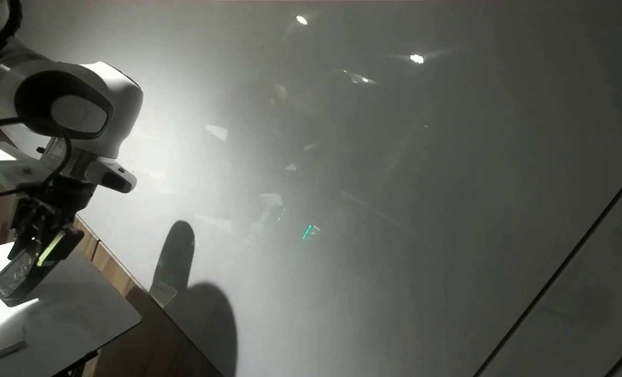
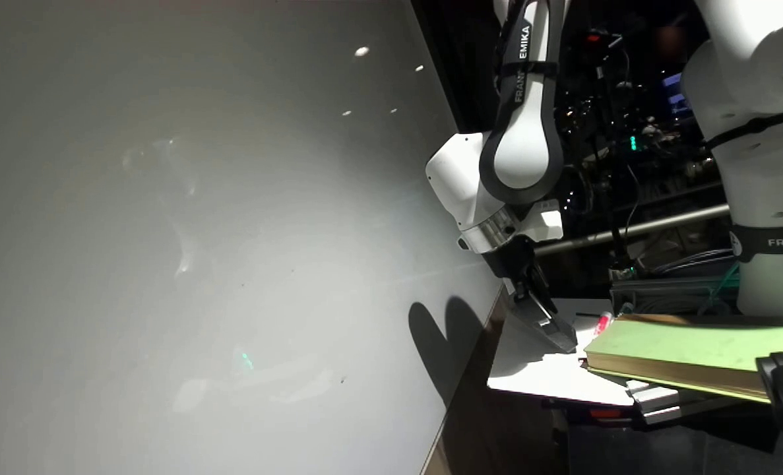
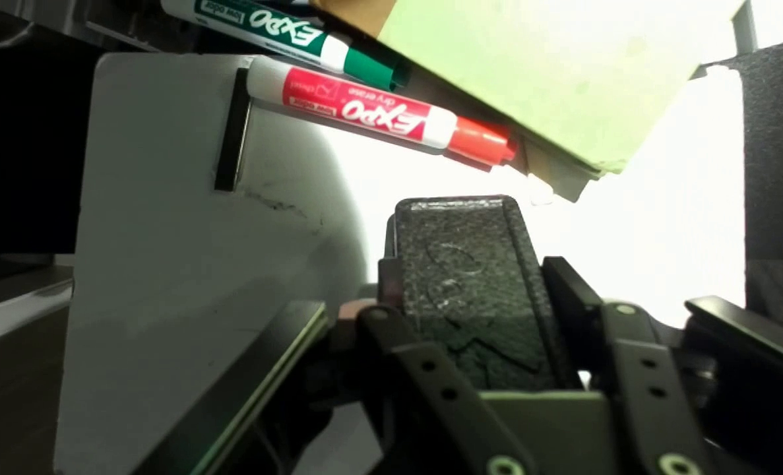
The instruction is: Use the duster to erase the writings on the whiteboard
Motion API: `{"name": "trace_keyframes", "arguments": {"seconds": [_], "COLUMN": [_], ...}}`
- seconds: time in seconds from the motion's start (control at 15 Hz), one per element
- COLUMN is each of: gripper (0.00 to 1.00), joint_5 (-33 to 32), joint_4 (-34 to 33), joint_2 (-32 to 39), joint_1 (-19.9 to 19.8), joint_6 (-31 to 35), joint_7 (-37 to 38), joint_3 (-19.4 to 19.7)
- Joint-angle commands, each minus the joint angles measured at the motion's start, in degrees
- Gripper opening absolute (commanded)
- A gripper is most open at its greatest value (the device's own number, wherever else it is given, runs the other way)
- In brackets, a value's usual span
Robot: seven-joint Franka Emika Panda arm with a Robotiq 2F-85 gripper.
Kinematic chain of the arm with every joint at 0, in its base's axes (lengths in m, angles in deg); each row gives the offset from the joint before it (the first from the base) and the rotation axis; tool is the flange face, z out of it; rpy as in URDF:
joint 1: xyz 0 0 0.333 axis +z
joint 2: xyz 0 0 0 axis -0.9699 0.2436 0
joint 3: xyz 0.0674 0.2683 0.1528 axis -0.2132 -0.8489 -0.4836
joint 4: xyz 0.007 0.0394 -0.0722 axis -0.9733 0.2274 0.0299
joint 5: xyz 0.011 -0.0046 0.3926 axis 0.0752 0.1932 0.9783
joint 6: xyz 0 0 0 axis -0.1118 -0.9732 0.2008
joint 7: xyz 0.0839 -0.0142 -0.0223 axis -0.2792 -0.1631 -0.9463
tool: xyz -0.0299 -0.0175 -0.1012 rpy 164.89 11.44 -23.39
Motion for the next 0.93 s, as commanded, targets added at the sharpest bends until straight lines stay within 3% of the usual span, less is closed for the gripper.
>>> {"name": "trace_keyframes", "arguments": {"seconds": [0.0,0.2,0.33,0.4,0.6,0.87], "gripper": [0.29,0.29,0.81,0.81,0.98,1.0], "joint_5": [0.0,0.2,0.1,0.1,0.2,0.2], "joint_4": [-0.5,-0.6,-0.7,-0.8,-1.0,-1.3], "joint_2": [1.7,1.2,1.0,1.1,1.3,1.6], "joint_1": [0.2,0.1,0.0,0.0,-0.1,-0.1], "joint_6": [1.2,1.1,1.1,1.1,1.2,1.2], "joint_7": [0.5,0.4,0.5,0.5,0.4,0.3], "joint_3": [-0.4,-0.3,-0.2,-0.2,-0.2,-0.1]}}
